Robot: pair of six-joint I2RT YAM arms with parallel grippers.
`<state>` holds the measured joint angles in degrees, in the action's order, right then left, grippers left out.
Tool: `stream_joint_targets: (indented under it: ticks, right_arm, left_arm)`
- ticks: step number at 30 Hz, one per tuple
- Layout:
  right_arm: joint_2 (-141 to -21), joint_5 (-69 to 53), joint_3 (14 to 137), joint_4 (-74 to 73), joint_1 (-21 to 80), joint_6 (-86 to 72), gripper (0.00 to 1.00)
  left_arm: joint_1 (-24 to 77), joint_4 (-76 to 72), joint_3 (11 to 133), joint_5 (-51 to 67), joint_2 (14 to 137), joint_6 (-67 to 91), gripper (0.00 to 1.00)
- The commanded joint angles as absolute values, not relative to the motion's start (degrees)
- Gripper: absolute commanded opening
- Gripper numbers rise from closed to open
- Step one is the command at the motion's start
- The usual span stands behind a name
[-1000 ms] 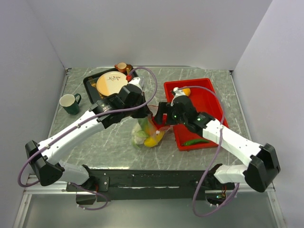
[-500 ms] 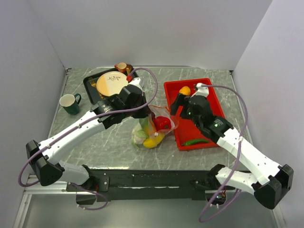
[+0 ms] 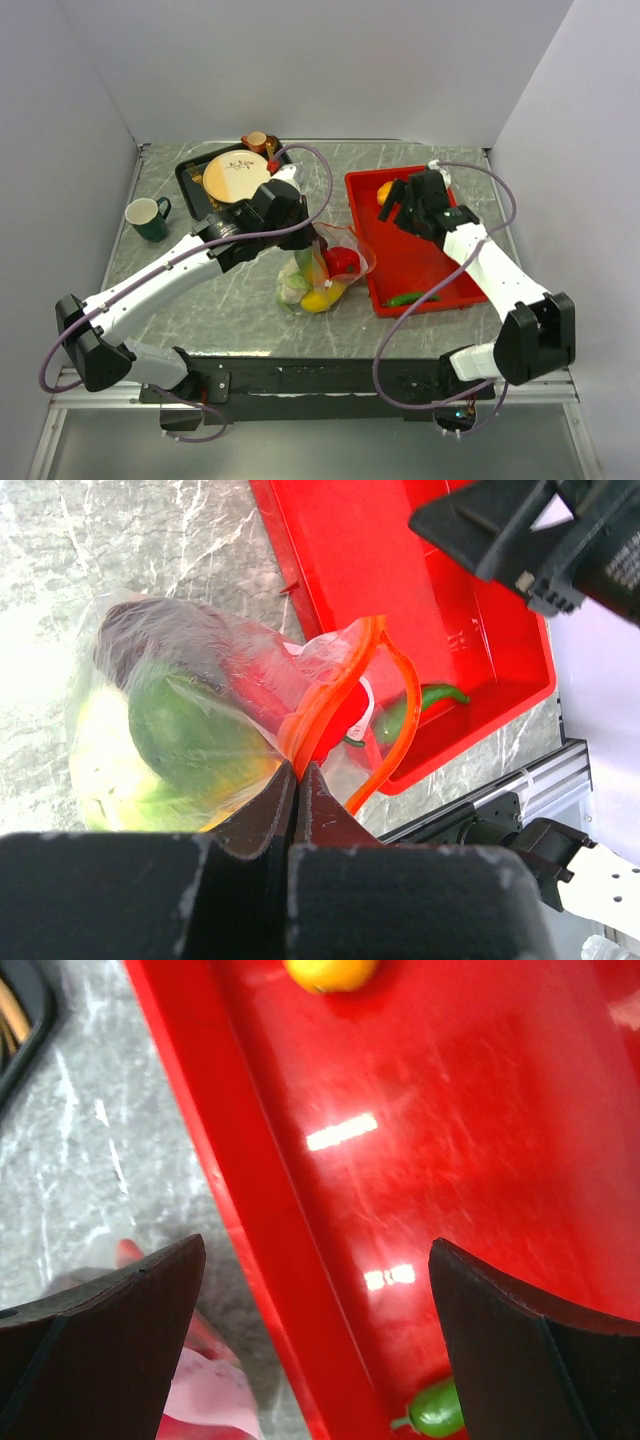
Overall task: Place the food in the zip-top bag and seal the zipper
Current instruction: Pick up the fake fruit from the bin.
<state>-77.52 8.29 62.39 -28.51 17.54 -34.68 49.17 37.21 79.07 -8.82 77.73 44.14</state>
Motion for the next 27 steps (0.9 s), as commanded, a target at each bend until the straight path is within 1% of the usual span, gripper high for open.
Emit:
stream_joint_targets:
  ticks: [1, 3, 5, 7, 10, 15, 25, 27]
  right_arm:
    - [-81.11, 6.85, 66.36, -27.34, 16.79, -31.65, 1.00]
    - [-84.70, 8.17, 68.11, -27.85, 15.91, -32.16, 1.00]
    - [-87.87, 9.05, 72.84, -31.79, 14.51, -33.48, 1.00]
    - [-91.83, 4.06, 75.22, -31.38, 12.49, -32.61, 1.00]
    - [-93.43, 0.27, 74.89, -26.73, 10.99, -32.52, 1.00]
    - [-97.90, 0.18, 77.43, -23.38, 8.27, -33.57, 1.00]
    - [-109.07, -9.93, 82.35, -15.12, 3.17, -35.59, 1.00]
    - [-111.44, -12.38, 82.62, -11.53, 2.73, -36.03, 1.00]
  left_arm:
    - [49.22, 34.80, 79.72, -8.53, 76.99, 42.98, 0.01]
    - [49.22, 34.89, 79.54, -8.88, 76.90, 43.07, 0.01]
    - [49.31, 35.50, 79.63, -9.14, 76.82, 42.98, 0.01]
    - [49.31, 35.77, 79.54, -9.84, 76.47, 42.98, 0.01]
    - [49.22, 35.68, 79.36, -10.63, 75.94, 42.54, 0.01]
    - [49.22, 35.86, 79.72, -10.90, 75.76, 41.84, 0.01]
    - [49.22, 36.91, 80.42, -11.60, 76.55, 41.31, 0.01]
    - [49.22, 36.74, 80.07, -11.95, 76.38, 41.40, 0.01]
